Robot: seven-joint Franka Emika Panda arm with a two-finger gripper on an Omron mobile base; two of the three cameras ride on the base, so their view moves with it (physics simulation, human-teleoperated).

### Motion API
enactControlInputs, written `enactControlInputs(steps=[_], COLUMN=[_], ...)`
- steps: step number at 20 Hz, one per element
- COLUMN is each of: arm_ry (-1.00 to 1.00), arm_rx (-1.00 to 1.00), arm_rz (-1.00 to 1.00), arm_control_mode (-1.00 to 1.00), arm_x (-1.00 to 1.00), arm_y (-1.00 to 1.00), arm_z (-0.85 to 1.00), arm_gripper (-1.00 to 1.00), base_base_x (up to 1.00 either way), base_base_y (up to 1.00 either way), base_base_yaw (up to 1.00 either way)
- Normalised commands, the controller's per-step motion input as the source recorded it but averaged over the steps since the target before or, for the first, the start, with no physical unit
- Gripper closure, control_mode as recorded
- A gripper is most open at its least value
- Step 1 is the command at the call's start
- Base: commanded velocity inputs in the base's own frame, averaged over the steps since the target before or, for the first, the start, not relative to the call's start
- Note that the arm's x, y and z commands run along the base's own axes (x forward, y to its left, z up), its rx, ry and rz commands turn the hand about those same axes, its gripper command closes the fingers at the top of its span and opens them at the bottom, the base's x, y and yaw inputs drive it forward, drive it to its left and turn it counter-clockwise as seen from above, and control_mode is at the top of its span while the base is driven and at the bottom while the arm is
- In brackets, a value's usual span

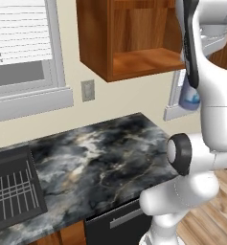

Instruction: Pick up the bar soap and soap dispenser from the sink, and place them back in the cabinet, and close the cabinet door.

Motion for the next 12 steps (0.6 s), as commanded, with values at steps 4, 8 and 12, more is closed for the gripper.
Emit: enactControlInputs(steps=[4,8,12], arm_ry=[-0.05,-0.06,-0.03], arm_rx=[0.00,0.00,0.00], arm_rz=[0.09,0.11,0.02], arm_control_mode=[-1.00,-1.00,-1.00], arm_x=[0.00,0.00,0.06], arm_y=[-0.03,-0.03,0.00], arm_z=[0.26,0.23,0.26], arm_gripper=[1.00,1.00,1.00], base_base_x=[0.00,0.00,0.00], base_base_y=[0.00,0.00,0.00], base_base_yaw=[0.00,0.00,0.00])
